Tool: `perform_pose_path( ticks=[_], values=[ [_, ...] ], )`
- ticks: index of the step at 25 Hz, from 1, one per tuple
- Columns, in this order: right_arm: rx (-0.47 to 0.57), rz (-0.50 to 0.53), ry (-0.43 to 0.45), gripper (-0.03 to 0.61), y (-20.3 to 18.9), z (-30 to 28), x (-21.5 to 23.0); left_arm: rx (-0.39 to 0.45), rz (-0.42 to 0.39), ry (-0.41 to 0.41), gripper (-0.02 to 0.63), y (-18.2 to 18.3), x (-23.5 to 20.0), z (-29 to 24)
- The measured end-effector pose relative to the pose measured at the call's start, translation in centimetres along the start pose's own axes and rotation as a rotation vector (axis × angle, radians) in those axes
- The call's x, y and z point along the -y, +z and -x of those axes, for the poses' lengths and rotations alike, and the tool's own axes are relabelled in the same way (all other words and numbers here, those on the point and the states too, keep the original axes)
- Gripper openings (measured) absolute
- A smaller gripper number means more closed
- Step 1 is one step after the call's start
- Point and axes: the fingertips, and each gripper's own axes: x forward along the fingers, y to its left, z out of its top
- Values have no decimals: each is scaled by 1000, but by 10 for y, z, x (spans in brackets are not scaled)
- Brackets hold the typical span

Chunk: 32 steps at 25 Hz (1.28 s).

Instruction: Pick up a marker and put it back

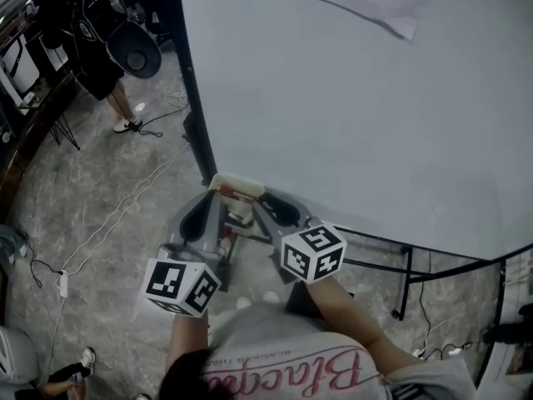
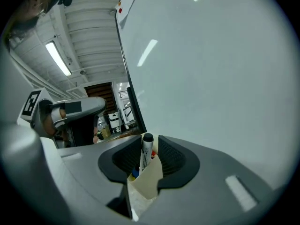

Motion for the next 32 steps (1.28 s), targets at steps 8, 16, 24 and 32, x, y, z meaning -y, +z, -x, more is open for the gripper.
perform_pose_path(
  ticks=[8, 16, 24, 32],
  values=[
    [184, 42, -9, 100, 55, 26, 0, 1, -16, -19, 0, 3, 3, 1],
    [293, 250, 3, 2, 102, 56, -42, 17, -29, -53, 0, 7, 12, 0],
    [263, 336, -16, 0, 100, 58, -52, 38, -38, -67, 0, 14, 20, 0],
    [245, 310, -51, 0, 90, 63, -34, 44, -37, -59, 0, 12, 21, -3]
  ],
)
